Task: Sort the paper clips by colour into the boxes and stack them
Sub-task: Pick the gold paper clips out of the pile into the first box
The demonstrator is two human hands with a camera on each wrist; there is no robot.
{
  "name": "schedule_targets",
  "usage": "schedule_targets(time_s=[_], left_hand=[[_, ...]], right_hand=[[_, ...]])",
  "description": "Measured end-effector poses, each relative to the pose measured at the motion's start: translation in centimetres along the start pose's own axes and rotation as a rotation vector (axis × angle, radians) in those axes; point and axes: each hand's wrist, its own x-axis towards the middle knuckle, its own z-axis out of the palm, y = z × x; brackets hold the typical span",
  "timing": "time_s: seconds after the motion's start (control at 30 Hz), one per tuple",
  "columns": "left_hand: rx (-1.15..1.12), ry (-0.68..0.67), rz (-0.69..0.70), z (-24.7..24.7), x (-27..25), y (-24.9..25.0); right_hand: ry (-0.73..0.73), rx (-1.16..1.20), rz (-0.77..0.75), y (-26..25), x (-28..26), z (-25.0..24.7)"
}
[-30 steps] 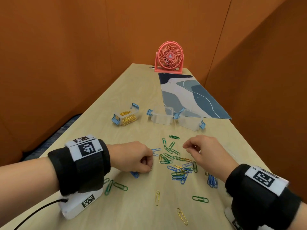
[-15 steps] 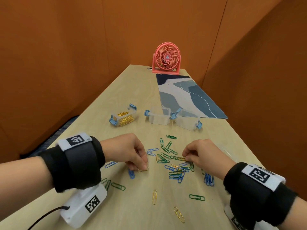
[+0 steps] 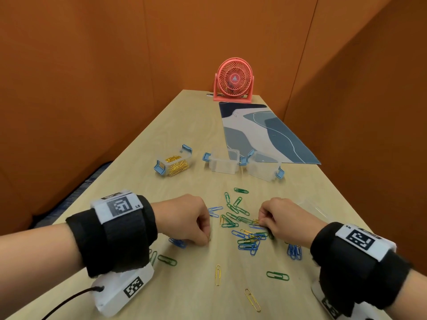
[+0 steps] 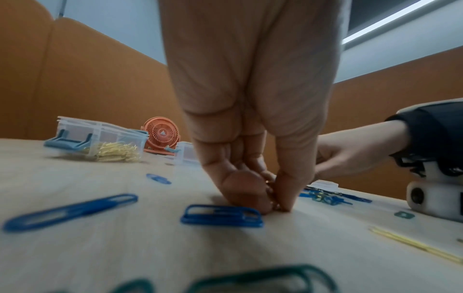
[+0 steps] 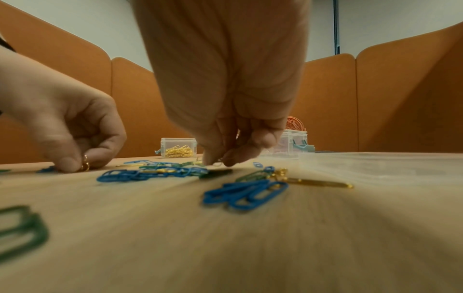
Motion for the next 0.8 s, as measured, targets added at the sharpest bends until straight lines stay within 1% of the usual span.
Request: schedule_targets(time_s=[0.07, 0.17, 0.2, 0.27, 0.3, 0.33, 0.37, 0.4, 0.43, 0.53, 0.57, 0.6, 0.67, 0.8], left_hand=[[-0.216, -0.001, -0.036, -0.2, 0.0, -0.4], [-0.593, 0.085, -0.123, -1.5, 0.0, -1.3], [-0.704, 0.086, -0.158, -2.0, 0.0, -1.5], [-0.904, 0.045, -0.243, -2.8, -0.2, -1.7], [-0.969, 0.035, -0.290, -3.0, -0.3, -1.8], [-0.986, 0.039, -0.329, -3.2, -0.4, -1.9], [-0.959, 0.056, -0.362, -3.2, -0.4, -1.9], [-0.885, 0.078, -0.384, -3.1, -0.3, -1.9], [-0.756, 0.095, -0.396, -2.9, -0.1, -1.9], [-0.185, 0.102, -0.346, -1.9, 0.7, -1.7], [-0.053, 0.123, -0.314, -1.5, 1.0, -1.5], [0.028, 0.141, -0.286, -1.2, 1.2, -1.1], [0.095, 0.148, -0.242, -0.6, 1.7, -0.5], [0.148, 0.112, -0.212, -0.1, 2.1, -0.2]], right_hand=[[0.079, 0.037, -0.016, -0.1, -0.1, -0.1], [0.233, 0.196, -0.060, -0.4, -0.4, -0.4], [0.258, 0.232, -0.072, -0.5, -0.4, -0.5], [0.258, 0.250, -0.081, -0.8, -0.6, -0.6], [0.253, 0.252, -0.077, -0.8, -0.6, -0.6], [0.251, 0.260, -0.068, -0.8, -0.6, -0.6], [0.250, 0.272, -0.056, -0.8, -0.6, -0.6], [0.251, 0.283, -0.043, -0.7, -0.5, -0.5], [0.250, 0.292, -0.033, -0.7, -0.5, -0.5], [0.230, 0.313, -0.022, -0.8, -0.5, -0.5], [0.220, 0.320, -0.022, -0.9, -0.6, -0.5], [0.211, 0.327, -0.022, -1.0, -0.6, -0.5], [0.210, 0.338, -0.026, -1.1, -0.6, -0.6], [0.219, 0.381, -0.034, -1.2, -0.6, -0.7]])
